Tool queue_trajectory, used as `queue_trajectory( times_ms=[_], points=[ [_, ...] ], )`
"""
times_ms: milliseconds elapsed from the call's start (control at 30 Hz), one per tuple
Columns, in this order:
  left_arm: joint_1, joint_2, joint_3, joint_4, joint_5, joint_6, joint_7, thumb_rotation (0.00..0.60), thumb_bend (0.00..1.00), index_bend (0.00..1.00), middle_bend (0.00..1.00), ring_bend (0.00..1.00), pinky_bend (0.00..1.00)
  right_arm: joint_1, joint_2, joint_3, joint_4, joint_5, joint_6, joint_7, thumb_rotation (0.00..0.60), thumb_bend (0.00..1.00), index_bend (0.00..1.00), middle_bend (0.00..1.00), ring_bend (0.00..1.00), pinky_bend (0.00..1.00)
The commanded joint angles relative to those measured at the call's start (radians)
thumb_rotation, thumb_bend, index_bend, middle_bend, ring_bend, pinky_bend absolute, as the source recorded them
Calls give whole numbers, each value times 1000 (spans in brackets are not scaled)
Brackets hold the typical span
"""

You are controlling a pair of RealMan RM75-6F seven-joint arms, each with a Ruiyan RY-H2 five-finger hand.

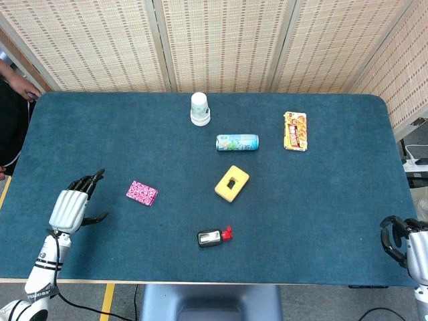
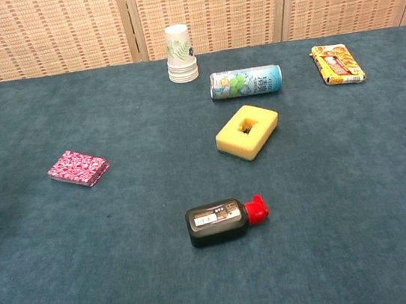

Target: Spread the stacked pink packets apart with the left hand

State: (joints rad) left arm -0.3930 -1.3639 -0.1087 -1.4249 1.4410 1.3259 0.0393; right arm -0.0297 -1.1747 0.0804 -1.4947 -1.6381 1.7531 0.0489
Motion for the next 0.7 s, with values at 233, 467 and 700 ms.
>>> queue_trajectory(
  times_ms=[233,467,700],
  points=[
    [3,6,2,-24,0,-1,37,600,159,0,187,177,283,-7,12,-10,-2,-15,8,26,600,551,888,816,628,705],
    [-22,-6,-8,30,23,-16,-6,600,165,0,224,178,283,7,2,2,-7,5,-19,6,600,551,888,816,628,705],
    [-63,-20,4,86,91,-30,-46,600,167,0,372,281,332,8,13,-10,-15,-4,-31,6,600,551,888,816,628,704]
  ],
)
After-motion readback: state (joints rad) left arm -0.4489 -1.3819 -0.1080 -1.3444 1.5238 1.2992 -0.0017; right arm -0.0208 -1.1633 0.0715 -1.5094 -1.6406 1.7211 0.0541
